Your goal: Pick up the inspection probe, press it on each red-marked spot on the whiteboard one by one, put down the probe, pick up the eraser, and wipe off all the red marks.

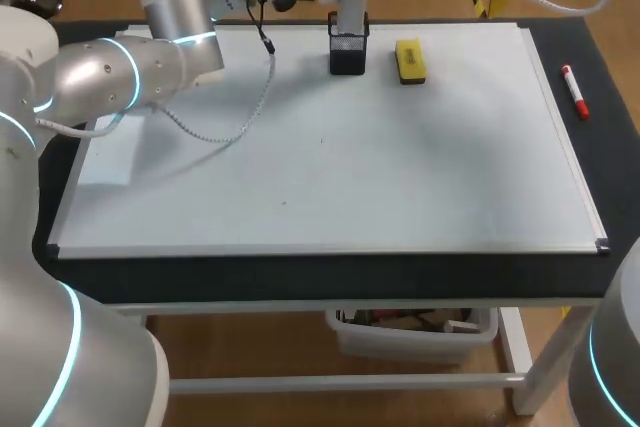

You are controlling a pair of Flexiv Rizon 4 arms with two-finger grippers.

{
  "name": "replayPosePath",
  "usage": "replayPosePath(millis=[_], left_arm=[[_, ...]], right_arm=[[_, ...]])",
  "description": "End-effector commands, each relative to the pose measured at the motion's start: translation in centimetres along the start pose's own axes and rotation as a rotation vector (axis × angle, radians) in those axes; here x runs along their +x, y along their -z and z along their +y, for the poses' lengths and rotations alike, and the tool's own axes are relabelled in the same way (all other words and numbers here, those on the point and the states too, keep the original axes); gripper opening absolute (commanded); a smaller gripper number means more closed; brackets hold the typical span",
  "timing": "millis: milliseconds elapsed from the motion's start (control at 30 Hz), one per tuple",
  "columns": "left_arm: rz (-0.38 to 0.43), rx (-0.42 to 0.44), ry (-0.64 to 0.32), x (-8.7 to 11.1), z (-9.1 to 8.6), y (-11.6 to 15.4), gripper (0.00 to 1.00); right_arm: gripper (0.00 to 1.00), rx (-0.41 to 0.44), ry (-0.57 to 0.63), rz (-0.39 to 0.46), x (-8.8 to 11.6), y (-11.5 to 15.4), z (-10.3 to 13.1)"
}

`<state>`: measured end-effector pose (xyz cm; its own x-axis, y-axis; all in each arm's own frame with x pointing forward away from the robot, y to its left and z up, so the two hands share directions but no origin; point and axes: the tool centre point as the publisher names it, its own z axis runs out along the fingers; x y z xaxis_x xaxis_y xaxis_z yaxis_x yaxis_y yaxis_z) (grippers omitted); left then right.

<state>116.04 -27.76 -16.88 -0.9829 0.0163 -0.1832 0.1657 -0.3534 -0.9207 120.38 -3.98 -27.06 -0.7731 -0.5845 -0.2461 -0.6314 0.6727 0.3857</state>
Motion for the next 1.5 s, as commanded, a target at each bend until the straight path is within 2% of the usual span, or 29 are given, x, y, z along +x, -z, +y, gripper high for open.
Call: replayPosePath(millis=[33,1100,1500], left_arm=[[0.095,0.032,0.004,-1.0,1.1,0.2,0.0],[0.13,0.042,0.031,-2.8,6.5,1.9,0.0],[0.153,0.034,0.05,-2.9,7.6,2.2,0.0]], right_arm=[[1.0,0.004,0.002,0.005,0.0,0.1,0.1],[1.0,0.004,0.002,0.005,0.0,0.1,0.1],[1.0,0.004,0.002,0.005,0.0,0.1,0.1]])
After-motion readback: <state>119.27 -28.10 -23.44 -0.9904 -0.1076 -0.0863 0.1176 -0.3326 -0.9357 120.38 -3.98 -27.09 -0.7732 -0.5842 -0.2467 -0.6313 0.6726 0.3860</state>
